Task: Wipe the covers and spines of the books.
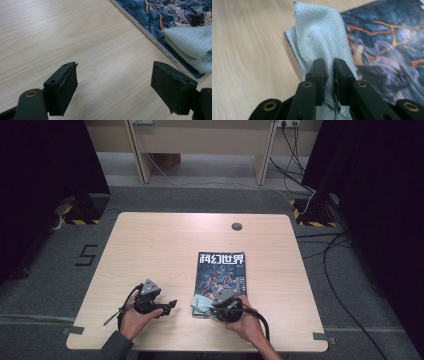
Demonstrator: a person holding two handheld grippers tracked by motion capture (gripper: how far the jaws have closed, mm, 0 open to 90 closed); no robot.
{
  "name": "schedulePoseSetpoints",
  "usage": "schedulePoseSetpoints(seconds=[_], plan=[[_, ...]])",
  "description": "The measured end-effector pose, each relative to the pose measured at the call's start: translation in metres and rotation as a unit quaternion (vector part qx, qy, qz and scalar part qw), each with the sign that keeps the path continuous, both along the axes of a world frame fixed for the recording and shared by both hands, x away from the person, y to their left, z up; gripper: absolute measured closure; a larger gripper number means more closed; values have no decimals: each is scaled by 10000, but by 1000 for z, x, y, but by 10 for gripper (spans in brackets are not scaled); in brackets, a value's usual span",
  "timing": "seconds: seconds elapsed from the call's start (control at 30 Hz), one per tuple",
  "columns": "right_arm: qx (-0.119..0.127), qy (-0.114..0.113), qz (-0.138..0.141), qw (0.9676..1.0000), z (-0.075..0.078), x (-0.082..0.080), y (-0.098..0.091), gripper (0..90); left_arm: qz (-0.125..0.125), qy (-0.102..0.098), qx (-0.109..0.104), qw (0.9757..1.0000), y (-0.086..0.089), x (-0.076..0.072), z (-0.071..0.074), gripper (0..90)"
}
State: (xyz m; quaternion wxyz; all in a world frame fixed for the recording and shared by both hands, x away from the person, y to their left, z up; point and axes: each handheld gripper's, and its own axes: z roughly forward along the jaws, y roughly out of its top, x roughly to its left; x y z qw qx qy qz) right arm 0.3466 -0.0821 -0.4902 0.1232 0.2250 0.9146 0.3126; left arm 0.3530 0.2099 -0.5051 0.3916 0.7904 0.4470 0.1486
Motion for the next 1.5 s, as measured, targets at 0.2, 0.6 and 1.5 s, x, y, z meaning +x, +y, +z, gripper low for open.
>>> schedulePoseSetpoints(seconds=[0.2,0.6,1.5], plan=[[57,91,-433,9990,1,-3,-32,802,-48,12,-31,10000,-3,-2,0,207],[71,103,-1136,9935,3,-1,-81,804,-454,11,31,9990,-26,-10,-5,207],[423,-488,-2635,9625,22,41,-154,808,-812,-145,105,9965,-58,-15,-10,214]])
